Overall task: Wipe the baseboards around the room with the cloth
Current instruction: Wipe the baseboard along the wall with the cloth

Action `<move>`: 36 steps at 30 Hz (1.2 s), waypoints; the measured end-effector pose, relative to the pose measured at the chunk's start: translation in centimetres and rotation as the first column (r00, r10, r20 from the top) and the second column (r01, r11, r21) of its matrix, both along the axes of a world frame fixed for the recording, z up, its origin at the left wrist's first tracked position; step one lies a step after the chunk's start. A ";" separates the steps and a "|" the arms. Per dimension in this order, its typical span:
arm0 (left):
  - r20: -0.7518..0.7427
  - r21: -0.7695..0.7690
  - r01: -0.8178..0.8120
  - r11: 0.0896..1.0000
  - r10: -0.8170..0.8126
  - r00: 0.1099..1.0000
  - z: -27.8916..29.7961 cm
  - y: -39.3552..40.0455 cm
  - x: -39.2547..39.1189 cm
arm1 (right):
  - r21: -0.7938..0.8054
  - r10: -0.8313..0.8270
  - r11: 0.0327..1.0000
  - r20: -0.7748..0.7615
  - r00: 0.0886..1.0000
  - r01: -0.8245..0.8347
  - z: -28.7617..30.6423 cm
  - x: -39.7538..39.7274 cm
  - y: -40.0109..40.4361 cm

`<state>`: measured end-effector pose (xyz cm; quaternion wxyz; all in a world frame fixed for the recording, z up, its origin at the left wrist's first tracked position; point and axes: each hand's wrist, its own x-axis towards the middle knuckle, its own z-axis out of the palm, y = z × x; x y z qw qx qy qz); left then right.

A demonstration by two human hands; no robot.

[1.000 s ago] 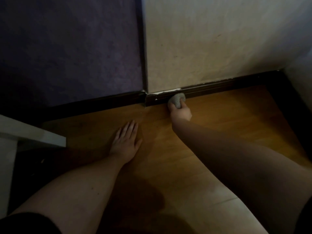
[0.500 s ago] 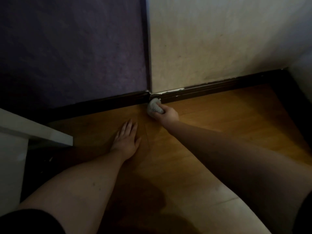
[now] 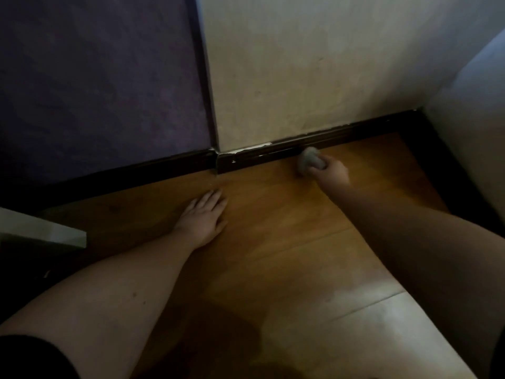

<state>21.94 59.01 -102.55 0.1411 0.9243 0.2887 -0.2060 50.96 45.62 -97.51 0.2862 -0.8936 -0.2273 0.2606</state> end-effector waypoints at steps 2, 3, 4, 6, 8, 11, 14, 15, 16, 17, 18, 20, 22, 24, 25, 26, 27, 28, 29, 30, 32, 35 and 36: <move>-0.007 -0.032 0.046 0.998 -0.046 0.999 0.2 -0.3 1.4 | 0.048 -0.191 0.981 0.010 0.982 0.190 0.0 2.5 -2.5; -0.019 -0.044 0.048 0.998 -0.049 0.999 0.2 -0.5 2.0 | 0.084 -0.282 0.956 0.009 0.960 0.280 0.0 3.4 -3.4; -0.035 -0.052 0.046 0.998 -0.048 0.998 0.1 -0.8 2.4 | 0.120 -0.360 0.926 0.001 0.933 0.357 -0.1 4.2 -4.1; -0.063 -0.060 0.037 0.998 -0.041 0.997 -0.3 -1.3 2.9 | 0.164 -0.473 0.866 -0.043 0.880 0.473 0.0 5.2 -4.8; -0.066 -0.057 0.024 0.998 -0.028 0.997 -0.6 -1.5 3.0 | 0.188 -0.530 0.825 -0.071 0.845 0.533 0.0 5.9 -4.7; -0.056 -0.043 0.018 0.999 -0.021 0.998 -0.7 -1.7 3.1 | 0.207 -0.544 0.811 -0.075 0.836 0.547 0.1 6.6 -3.7; -0.066 -0.023 0.032 0.999 -0.033 0.997 -0.6 -1.7 3.4 | 0.198 -0.497 0.840 -0.092 0.863 0.505 0.0 7.3 -2.5; -0.066 -0.020 0.034 0.999 -0.036 0.997 -0.7 -1.7 3.4 | 0.194 -0.477 0.852 -0.094 0.874 0.486 0.0 7.5 -2.2; -0.064 -0.023 0.031 0.999 -0.032 0.997 -0.6 -1.8 3.5 | 0.195 -0.459 0.862 -0.091 0.884 0.468 0.0 7.8 -1.9; -0.059 -0.032 0.022 0.999 -0.024 0.998 -0.6 -1.8 3.6 | 0.193 -0.451 0.867 -0.088 0.888 0.459 -0.1 8.0 -1.6; -0.055 -0.040 0.010 0.999 -0.012 0.998 -0.6 -1.8 3.6 | 0.193 -0.442 0.871 -0.092 0.892 0.452 0.0 8.1 -1.2; -0.051 -0.039 0.002 0.999 -0.004 0.999 -0.7 -1.8 3.7 | 0.190 -0.439 0.870 -0.119 0.891 0.454 0.0 8.0 -0.1; -0.053 -0.037 0.002 0.999 -0.004 0.999 -0.7 -1.8 3.7 | 0.225 -0.435 0.859 -0.153 0.887 0.460 0.0 6.9 1.1; -0.063 -0.033 -0.001 0.999 -0.001 0.998 -0.7 -1.8 3.7 | 0.261 -0.433 0.845 -0.181 0.883 0.468 -0.5 5.3 1.9; -0.062 -0.031 -0.002 1.000 0.001 0.998 -0.7 -1.8 3.7 | 0.262 -0.429 0.839 -0.223 0.875 0.478 -0.7 3.9 2.2; -0.056 -0.033 -0.007 0.999 0.005 0.998 -0.6 -1.8 3.7 | 0.263 -0.403 0.850 -0.232 0.885 0.456 -1.1 2.4 2.5; -0.046 -0.043 -0.017 0.999 0.015 0.999 -0.6 -1.8 3.7 | 0.258 -0.361 0.873 -0.224 0.905 0.413 -1.4 0.6 2.8; -0.034 -0.058 -0.033 0.998 0.031 0.999 -0.5 -1.8 3.6 | 0.252 -0.316 0.897 -0.210 0.925 0.364 -1.6 -1.2 3.2; -0.021 -0.072 -0.050 0.996 0.049 0.999 -0.5 -1.9 3.5 | 0.257 -0.284 0.907 -0.209 0.936 0.333 -1.7 -2.9 3.7; -0.008 -0.077 -0.064 0.995 0.064 0.998 -0.6 -2.0 3.3 | 0.260 -0.255 0.915 -0.221 0.941 0.309 -1.8 -4.4 4.2; 0.012 -0.067 -0.090 0.994 0.091 0.996 -0.8 -2.3 2.7 | 0.253 -0.206 0.933 -0.214 0.955 0.258 -1.8 -7.1 5.4; 0.038 -0.027 -0.162 0.986 0.163 0.986 -1.3 -2.8 1.0 | 0.246 -0.154 0.949 -0.185 0.971 0.197 -1.7 -10.0 6.8; 0.041 -0.010 -0.199 0.980 0.199 0.979 -1.4 -2.9 0.3 | 0.250 -0.148 0.949 -0.190 0.971 0.193 -1.5 -10.8 7.1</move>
